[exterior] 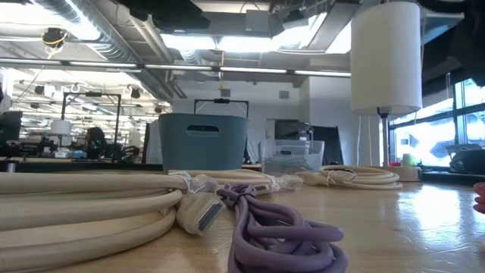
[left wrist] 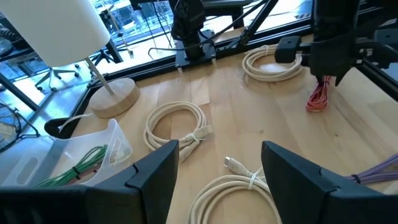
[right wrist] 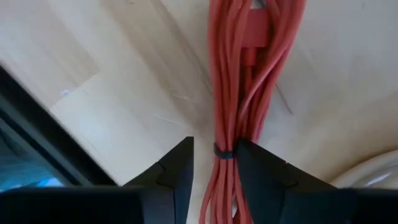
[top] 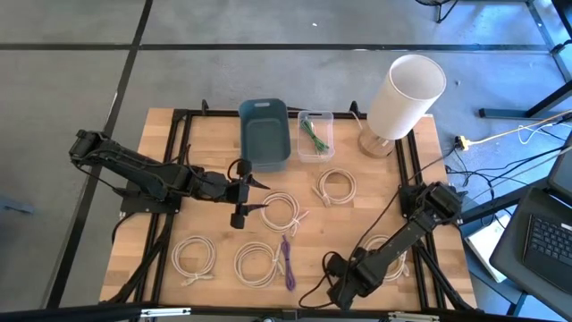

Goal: Pick & Place USB Port
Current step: Put the red charger cable into the transparent bin, then put the purple charger cable into the transparent bin

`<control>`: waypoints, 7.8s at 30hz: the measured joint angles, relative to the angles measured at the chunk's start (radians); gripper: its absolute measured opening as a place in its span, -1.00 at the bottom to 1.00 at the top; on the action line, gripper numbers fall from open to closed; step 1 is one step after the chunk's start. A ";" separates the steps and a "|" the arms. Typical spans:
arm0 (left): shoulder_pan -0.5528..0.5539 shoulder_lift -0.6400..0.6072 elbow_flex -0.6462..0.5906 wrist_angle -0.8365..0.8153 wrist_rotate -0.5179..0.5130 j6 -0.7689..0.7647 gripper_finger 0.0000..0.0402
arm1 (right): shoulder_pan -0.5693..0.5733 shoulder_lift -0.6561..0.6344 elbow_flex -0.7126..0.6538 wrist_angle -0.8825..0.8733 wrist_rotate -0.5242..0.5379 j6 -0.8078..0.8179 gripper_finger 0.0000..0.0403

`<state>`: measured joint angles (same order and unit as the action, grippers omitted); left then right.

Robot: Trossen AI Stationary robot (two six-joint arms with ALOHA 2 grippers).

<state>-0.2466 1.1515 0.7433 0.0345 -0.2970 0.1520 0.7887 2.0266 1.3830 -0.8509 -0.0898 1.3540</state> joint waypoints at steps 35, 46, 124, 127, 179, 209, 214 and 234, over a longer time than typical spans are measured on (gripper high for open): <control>0.000 0.000 0.000 -0.001 0.000 0.000 0.11 | 0.014 -0.005 -0.004 -0.082 -0.041 0.055 -0.38; 0.000 0.000 0.000 -0.001 0.000 0.000 0.11 | 0.014 -0.005 -0.003 0.022 -0.046 0.061 -0.42; 0.000 0.000 0.000 -0.004 0.000 0.021 0.11 | -1.275 -0.230 0.327 -0.058 0.208 -0.812 -1.00; 0.000 0.000 0.000 -0.005 0.000 0.025 0.11 | -1.293 -0.173 0.327 -0.069 0.201 -0.814 -1.00; 0.000 0.000 0.000 -0.039 0.004 -0.053 0.11 | -1.336 0.115 0.327 -0.152 0.149 -0.895 -0.69; 0.000 0.000 0.000 -0.047 0.003 -0.053 0.11 | -1.165 -0.246 0.327 -0.413 0.210 -0.943 -0.19; 0.000 0.000 0.000 -0.046 0.003 -0.060 0.11 | -0.993 -0.338 0.327 -0.536 0.221 -0.836 -0.19; 0.000 0.000 0.000 -0.046 0.003 -0.078 0.11 | -0.089 -0.219 0.328 -0.494 0.712 -0.154 -0.19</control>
<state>-0.2470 1.1515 0.7437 -0.0120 -0.2935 0.0738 0.6997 1.8075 1.7107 -1.3446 0.6224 1.2001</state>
